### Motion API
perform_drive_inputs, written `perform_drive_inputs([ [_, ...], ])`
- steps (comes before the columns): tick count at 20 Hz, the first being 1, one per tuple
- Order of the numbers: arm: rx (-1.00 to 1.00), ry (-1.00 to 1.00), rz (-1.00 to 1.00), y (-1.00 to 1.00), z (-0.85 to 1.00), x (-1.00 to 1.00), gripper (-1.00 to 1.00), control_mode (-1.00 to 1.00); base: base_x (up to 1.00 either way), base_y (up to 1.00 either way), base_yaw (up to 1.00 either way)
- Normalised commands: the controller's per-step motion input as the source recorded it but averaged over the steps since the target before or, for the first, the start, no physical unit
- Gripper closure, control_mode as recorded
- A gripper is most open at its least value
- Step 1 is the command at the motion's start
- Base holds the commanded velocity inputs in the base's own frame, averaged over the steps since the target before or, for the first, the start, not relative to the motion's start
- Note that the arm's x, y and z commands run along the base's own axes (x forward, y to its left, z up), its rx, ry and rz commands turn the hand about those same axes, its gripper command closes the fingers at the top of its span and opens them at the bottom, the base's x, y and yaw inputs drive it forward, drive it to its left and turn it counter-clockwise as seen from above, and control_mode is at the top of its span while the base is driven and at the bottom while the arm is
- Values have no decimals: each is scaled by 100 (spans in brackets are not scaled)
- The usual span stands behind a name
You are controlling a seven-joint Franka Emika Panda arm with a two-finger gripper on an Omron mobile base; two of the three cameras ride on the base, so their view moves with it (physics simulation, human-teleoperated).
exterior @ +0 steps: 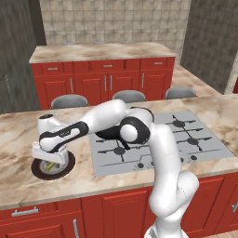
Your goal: Pick up the butter stick and place it in the pan. Then turn on the burner for the pan.
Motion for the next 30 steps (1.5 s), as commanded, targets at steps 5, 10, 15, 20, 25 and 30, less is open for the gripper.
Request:
perform_drive_inputs([
  [5, 0, 0, 2, 0, -29, 2, 100, -100, 0, 0, 0],
  [10, 0, 0, 0, -4, -2, 0, 100, -100, 0, 0, 0],
  [15, 0, -1, 0, -44, 20, 0, 100, -100, 0, 0, 0],
  [20, 0, -1, 0, -44, 38, 0, 100, -100, 0, 0, 0],
  [25, 0, 0, 0, -44, 48, 0, 100, -100, 0, 0, 0],
  [30, 0, 0, 1, -54, 45, -1, 100, -100, 0, 0, 0],
])
